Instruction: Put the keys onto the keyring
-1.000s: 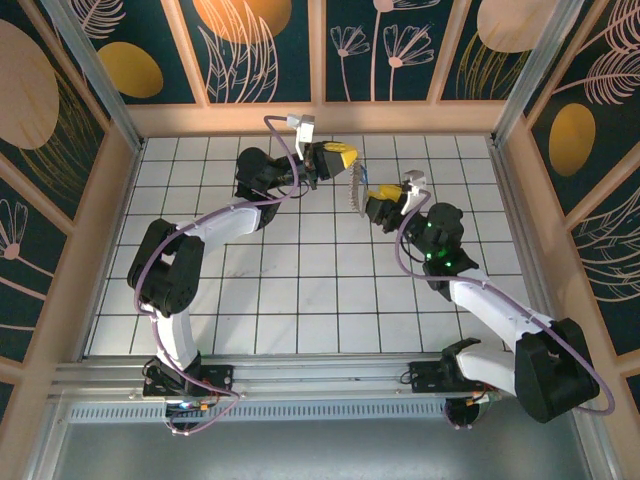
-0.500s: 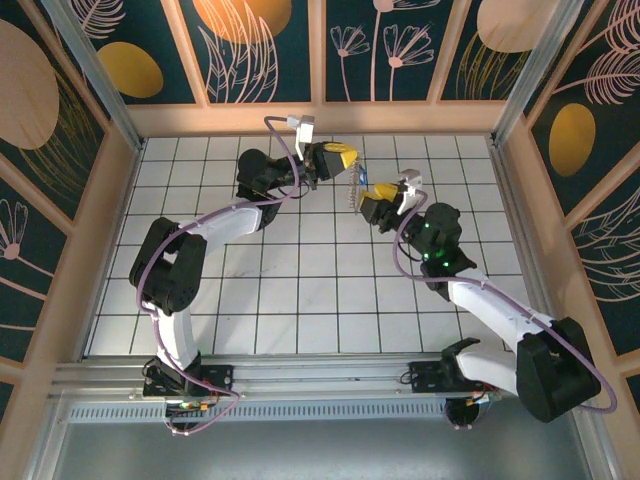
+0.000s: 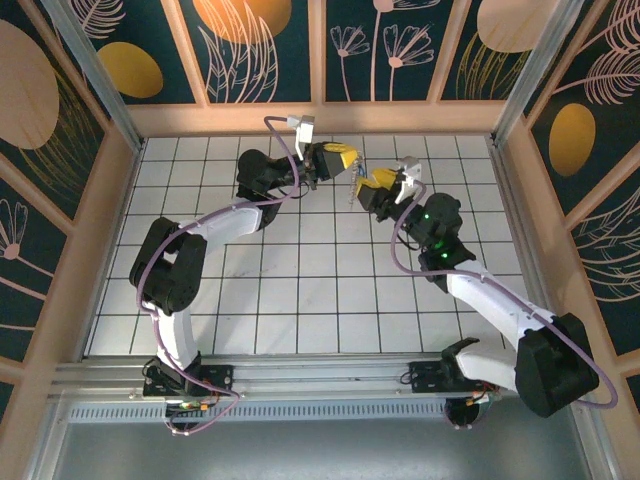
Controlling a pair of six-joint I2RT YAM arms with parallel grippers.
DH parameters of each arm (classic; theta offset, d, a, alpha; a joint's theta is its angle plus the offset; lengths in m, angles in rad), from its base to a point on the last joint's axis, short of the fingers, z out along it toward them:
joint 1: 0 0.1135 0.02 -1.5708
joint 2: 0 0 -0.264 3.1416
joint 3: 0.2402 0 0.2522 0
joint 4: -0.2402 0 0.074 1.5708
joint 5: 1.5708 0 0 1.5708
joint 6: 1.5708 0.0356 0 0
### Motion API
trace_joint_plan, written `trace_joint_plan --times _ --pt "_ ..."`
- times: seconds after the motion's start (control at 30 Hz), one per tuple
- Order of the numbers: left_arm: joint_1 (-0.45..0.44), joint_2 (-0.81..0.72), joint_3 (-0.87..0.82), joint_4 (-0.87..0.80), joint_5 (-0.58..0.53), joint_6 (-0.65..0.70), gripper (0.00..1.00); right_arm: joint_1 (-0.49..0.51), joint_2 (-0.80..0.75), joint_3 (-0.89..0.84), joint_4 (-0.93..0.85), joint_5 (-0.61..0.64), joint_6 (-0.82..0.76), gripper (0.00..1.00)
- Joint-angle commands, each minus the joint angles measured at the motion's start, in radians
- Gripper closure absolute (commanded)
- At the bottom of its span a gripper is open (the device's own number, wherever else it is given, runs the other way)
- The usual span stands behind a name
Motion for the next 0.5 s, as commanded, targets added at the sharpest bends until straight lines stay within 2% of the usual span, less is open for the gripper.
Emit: trace_joint_plan --times 0.0,0.17,0.47 --pt "0.002 0.012 -0.002 0.065 0.008 -0.015 1.0 0.007 0.008 0.049 0.008 0.007 -0.039 0.55" --pt "0.002 0.017 0.001 0.071 0.012 -0.022 1.0 0.007 0.024 0.074 -0.021 -0.026 -0.07 0.61" --pt "0.002 0.022 0.006 0.082 0.012 -0.03 1.0 0.013 0.02 0.073 -0.059 -0.09 -0.11 0.81"
